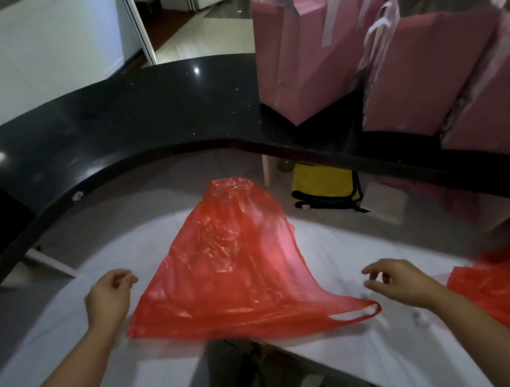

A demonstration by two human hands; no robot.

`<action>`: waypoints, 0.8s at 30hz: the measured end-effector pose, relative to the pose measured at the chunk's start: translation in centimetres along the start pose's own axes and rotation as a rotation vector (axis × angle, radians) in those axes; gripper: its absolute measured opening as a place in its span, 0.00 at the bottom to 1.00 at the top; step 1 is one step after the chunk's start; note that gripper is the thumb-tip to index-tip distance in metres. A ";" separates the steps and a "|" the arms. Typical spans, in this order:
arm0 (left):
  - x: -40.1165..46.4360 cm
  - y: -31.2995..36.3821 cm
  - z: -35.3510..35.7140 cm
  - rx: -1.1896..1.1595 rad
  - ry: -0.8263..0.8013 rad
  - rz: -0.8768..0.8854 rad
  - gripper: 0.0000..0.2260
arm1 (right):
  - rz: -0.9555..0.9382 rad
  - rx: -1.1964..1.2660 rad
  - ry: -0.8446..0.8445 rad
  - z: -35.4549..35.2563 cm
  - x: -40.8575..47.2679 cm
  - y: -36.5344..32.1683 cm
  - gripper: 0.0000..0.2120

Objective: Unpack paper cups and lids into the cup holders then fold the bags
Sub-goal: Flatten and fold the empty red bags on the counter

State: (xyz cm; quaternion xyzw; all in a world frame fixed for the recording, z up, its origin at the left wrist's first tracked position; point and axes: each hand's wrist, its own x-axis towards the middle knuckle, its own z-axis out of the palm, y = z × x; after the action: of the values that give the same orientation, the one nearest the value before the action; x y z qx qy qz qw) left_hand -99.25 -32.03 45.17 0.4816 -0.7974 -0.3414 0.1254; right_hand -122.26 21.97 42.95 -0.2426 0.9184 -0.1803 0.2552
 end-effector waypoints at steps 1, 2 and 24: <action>0.8 1.1 0.2 -0.013 -0.021 0.011 0.04 | -0.004 0.026 0.024 -0.5 0.9 -1.0 0.11; 1.6 2.2 0.5 -0.027 -0.050 0.029 0.05 | 0.003 0.049 0.050 -0.9 1.8 -2.1 0.08; 14.2 17.3 12.0 -0.034 -0.914 0.069 0.19 | -0.148 0.156 -0.156 -2.9 24.1 -15.8 0.22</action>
State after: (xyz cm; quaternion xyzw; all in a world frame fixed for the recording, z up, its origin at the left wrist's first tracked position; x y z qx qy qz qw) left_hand -124.54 -33.81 46.00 0.2527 -0.7807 -0.5275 -0.2201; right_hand -136.44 -3.32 43.33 -0.3026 0.8584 -0.2501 0.3301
